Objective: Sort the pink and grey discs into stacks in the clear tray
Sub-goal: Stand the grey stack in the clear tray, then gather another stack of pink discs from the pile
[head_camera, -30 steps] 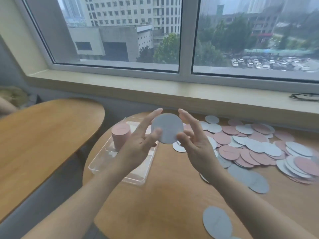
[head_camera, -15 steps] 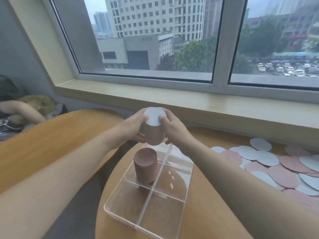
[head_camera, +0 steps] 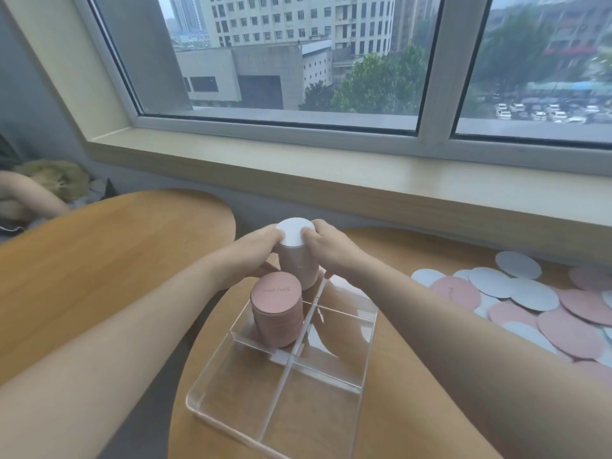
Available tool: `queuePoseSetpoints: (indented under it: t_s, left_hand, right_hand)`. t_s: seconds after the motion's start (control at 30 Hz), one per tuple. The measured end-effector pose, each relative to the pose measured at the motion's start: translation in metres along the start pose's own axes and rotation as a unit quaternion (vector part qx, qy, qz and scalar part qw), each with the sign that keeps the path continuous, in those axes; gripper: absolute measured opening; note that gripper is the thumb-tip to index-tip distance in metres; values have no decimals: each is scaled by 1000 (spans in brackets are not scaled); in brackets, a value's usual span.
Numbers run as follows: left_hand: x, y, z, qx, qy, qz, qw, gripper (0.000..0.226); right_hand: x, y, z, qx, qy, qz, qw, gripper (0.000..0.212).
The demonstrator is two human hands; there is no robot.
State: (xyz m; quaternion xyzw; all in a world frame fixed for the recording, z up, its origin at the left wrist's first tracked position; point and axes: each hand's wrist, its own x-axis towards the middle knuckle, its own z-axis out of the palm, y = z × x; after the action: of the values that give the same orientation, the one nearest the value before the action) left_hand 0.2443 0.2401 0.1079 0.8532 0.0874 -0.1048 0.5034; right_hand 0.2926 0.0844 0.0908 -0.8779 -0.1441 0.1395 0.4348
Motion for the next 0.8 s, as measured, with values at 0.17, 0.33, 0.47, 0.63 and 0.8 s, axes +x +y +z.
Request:
queuePoseSetpoints:
  t_s: [0.17,0.33,0.47,0.63,0.8]
  left_hand:
    - [0,5,-7,27,14,-45,999,37]
    - [-20,12,-19,56,56,-33,996,46]
    - [-50,15,-19,129,146,68,979,43]
    - [-100,31,26,178,187,217,942,39]
    - [-148,34,105,210,116,358,902,36]
  right_hand:
    - [-7,0,-7,14,38,9,999,44]
    - [-34,10,-16,-10,54,-14,998,50]
    - [-81,19,-29,-61,90,-54,993,50]
    - [-155,37,-49,-118,131,-85,981,50]
    - [-237,75,-74,-162,145,-86,972,44]
